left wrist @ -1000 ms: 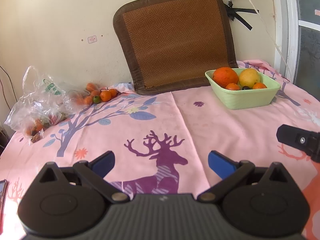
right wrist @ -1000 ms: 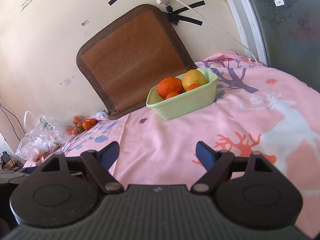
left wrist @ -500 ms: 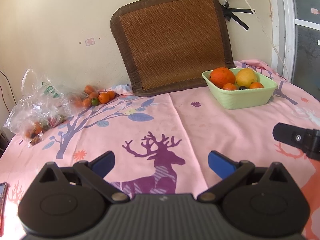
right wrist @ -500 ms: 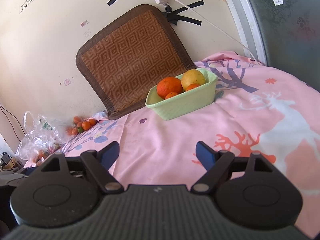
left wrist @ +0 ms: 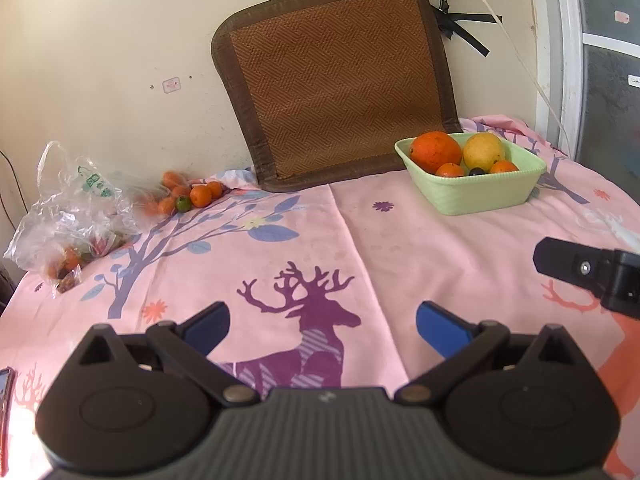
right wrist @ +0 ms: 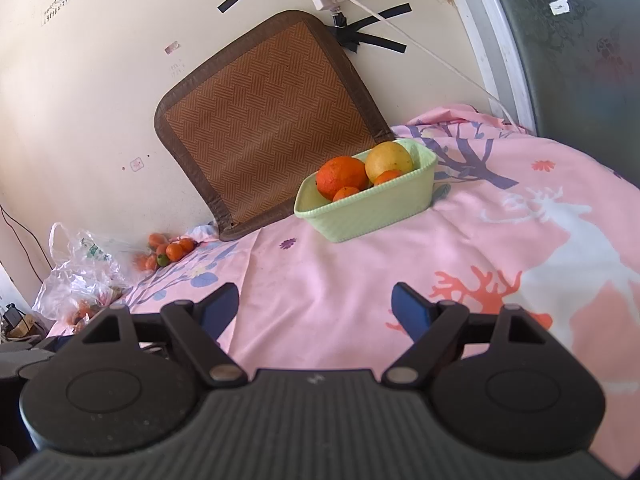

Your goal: Organize fruits

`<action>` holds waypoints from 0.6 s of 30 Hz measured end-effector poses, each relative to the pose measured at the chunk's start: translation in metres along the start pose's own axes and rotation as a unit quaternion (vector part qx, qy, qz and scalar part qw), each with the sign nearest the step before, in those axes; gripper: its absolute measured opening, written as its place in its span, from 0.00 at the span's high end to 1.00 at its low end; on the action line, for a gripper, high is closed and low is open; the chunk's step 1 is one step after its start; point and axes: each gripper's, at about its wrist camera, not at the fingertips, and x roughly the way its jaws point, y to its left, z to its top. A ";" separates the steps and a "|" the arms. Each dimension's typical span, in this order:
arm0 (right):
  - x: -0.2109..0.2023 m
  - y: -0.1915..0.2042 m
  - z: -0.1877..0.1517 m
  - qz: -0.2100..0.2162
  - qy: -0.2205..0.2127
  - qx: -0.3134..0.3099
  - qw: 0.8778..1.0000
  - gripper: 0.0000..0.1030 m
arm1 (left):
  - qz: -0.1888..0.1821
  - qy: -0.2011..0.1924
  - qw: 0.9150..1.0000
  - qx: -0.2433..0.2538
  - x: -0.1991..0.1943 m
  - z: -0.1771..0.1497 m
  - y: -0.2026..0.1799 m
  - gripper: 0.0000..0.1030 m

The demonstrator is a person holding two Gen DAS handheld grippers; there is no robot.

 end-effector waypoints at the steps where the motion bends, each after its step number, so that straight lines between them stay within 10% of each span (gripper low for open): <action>1: 0.000 0.000 0.000 0.000 0.000 0.000 1.000 0.17 | 0.000 0.000 1.000 0.000 0.000 0.000 0.000 0.00; 18: -0.001 -0.001 0.001 0.001 0.002 0.002 1.000 0.17 | -0.004 0.005 1.000 0.001 0.000 -0.002 -0.003 0.00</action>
